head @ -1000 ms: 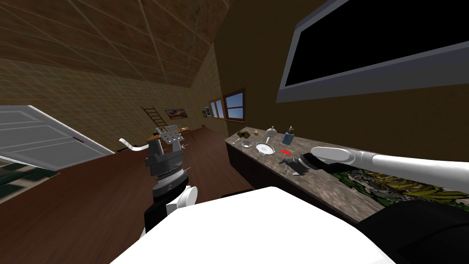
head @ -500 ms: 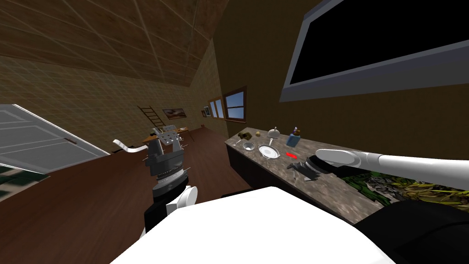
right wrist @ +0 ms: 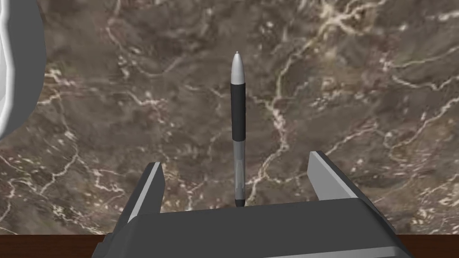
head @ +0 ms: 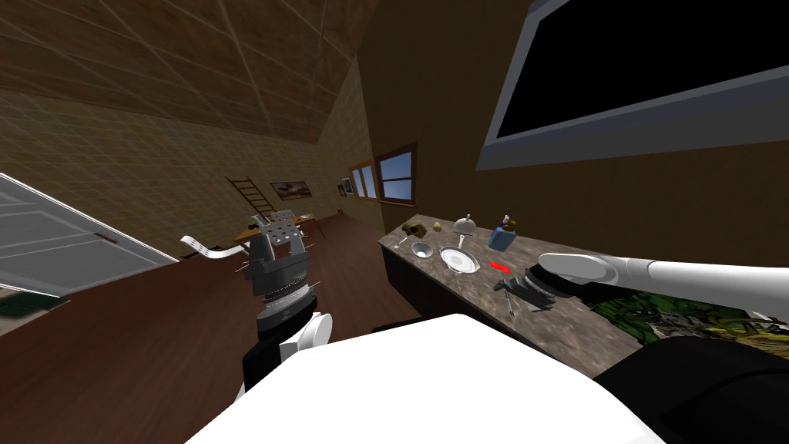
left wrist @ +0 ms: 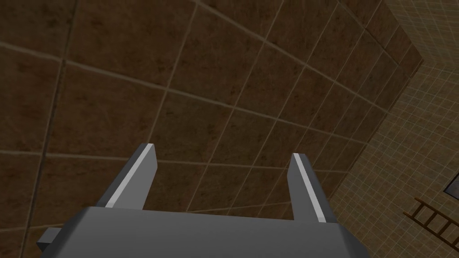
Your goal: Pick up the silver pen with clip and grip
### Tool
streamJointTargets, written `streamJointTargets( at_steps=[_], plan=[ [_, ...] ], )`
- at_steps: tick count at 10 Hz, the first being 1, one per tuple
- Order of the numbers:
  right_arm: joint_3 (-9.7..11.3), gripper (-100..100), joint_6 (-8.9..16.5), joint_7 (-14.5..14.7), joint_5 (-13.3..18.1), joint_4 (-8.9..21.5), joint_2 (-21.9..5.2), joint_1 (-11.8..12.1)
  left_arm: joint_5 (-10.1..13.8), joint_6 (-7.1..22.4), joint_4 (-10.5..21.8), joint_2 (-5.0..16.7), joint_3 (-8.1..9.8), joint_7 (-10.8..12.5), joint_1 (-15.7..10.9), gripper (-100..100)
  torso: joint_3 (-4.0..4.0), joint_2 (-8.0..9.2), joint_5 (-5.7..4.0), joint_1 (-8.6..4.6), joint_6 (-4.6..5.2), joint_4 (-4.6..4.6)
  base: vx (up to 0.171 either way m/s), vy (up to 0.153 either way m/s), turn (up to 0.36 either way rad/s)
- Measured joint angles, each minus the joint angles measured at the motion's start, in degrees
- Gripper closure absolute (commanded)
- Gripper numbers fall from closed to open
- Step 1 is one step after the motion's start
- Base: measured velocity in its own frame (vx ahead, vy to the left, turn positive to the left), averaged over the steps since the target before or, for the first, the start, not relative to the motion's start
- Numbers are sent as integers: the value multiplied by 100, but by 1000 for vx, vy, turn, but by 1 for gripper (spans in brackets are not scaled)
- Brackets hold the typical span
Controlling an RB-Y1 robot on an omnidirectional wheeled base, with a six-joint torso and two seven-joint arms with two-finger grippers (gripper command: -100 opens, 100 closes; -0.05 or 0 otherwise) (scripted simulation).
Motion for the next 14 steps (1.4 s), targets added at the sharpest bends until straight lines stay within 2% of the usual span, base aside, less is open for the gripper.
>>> streamJointTargets(
  at_steps=[1,5,7,8,9,13,14],
  plan=[
    [-1,-100,1,-1,-1,-1,0,0,0,0,0,0,0,0,0,0,6,9,0,-2,1,2,-72,-4,311],
    [99,-100,-16,-175,-24,471,339,-67,0,1,1,0,-1,0,-3,0,45,77,-2,-4,-5,18,-154,-7,350],
    [109,-100,-4,-253,-129,725,468,-15,0,1,1,0,0,0,-3,0,47,79,-3,-16,1,19,-163,-18,329],
    [142,-100,-6,-303,-131,868,570,-50,0,1,1,0,0,0,-2,0,46,77,-4,-15,1,19,-66,-3,60],
    [146,100,-10,-313,-129,885,581,-56,0,1,1,0,1,0,0,0,33,53,-3,-15,8,15,-12,-1,-14],
    [148,100,-11,-318,-131,887,580,-52,0,0,0,0,1,0,0,0,11,16,-5,-15,1,6,-2,-1,-4],
    [148,0,-11,-319,-131,887,580,-52,0,0,0,0,1,0,0,0,11,16,-5,-15,0,6,0,0,0]
  ],
)
